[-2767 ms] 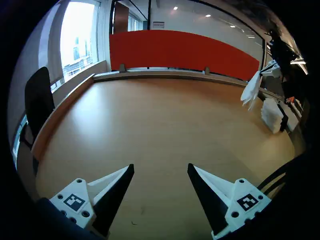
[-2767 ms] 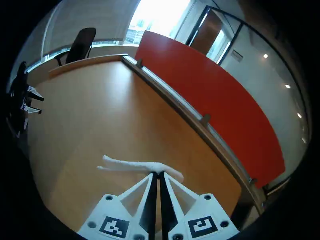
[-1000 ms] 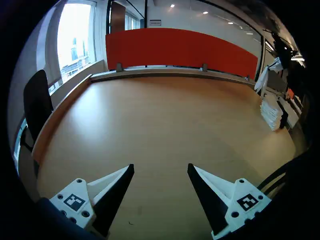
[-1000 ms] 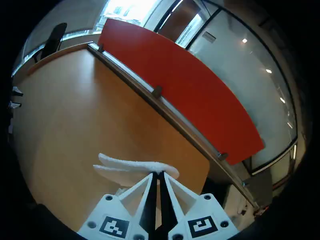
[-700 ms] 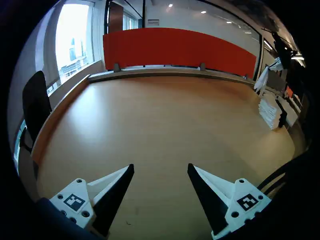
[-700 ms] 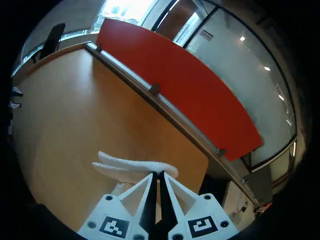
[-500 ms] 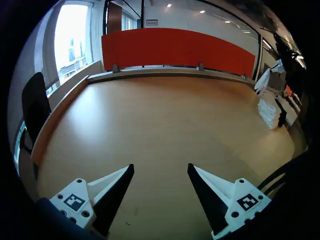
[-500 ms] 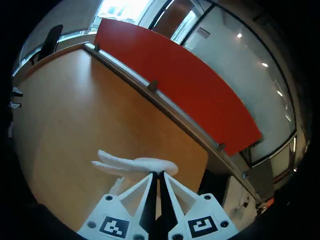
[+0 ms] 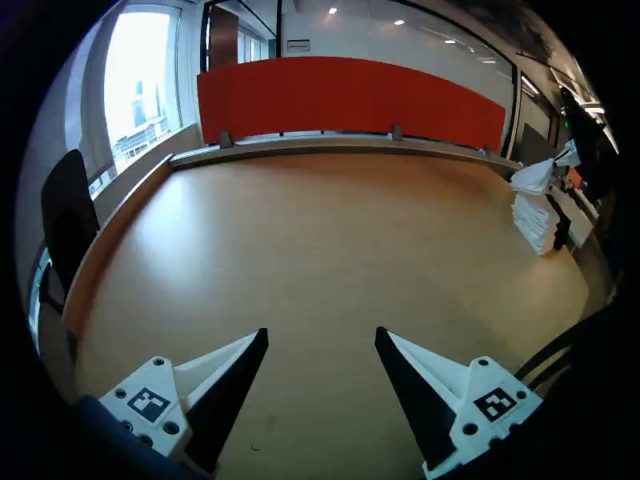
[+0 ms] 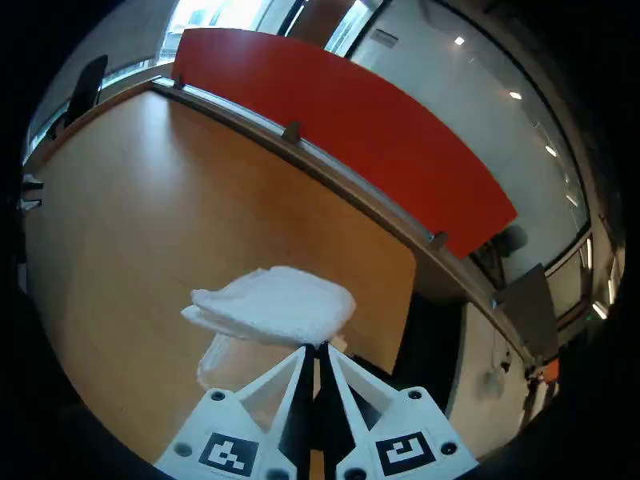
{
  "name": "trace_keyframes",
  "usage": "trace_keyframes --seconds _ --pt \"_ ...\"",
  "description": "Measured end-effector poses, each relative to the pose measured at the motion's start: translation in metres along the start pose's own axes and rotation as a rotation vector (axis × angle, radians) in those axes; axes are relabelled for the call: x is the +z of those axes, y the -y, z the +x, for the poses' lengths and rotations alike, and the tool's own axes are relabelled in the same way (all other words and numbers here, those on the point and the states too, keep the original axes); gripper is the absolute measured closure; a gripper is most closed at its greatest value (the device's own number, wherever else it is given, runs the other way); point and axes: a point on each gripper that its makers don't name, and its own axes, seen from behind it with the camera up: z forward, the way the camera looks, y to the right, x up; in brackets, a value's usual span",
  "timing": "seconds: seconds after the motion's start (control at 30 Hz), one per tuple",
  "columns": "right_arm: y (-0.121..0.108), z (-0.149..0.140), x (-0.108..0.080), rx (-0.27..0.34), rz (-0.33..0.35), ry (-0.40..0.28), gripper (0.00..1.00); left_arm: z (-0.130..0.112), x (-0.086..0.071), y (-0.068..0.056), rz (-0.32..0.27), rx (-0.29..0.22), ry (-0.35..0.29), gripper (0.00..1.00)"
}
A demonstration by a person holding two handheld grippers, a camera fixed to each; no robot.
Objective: Fold towel
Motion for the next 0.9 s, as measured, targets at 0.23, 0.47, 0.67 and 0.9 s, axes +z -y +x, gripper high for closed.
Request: trace_keyframes --seconds 0.23,0.47,0.67,0.9 --pt "0.005 -0.04 0.003 0.044 0.004 0.053 0.96 -0.001 -0.001 -0.001 -0.002 0.007 0.002 0.01" --pt "0.01 -0.066 0.009 0.081 0.006 0.092 0.96 -0.002 -0.004 0.001 0.002 0.009 0.003 0.01" --pt "0.013 -0.083 0.012 0.102 0.003 0.121 0.96 -0.003 -0.006 0.003 0.008 0.009 0.005 0.01" --pt "0.017 -0.098 0.016 0.122 0.012 0.154 0.96 -0.004 -0.008 0.004 0.011 0.012 0.008 0.01"
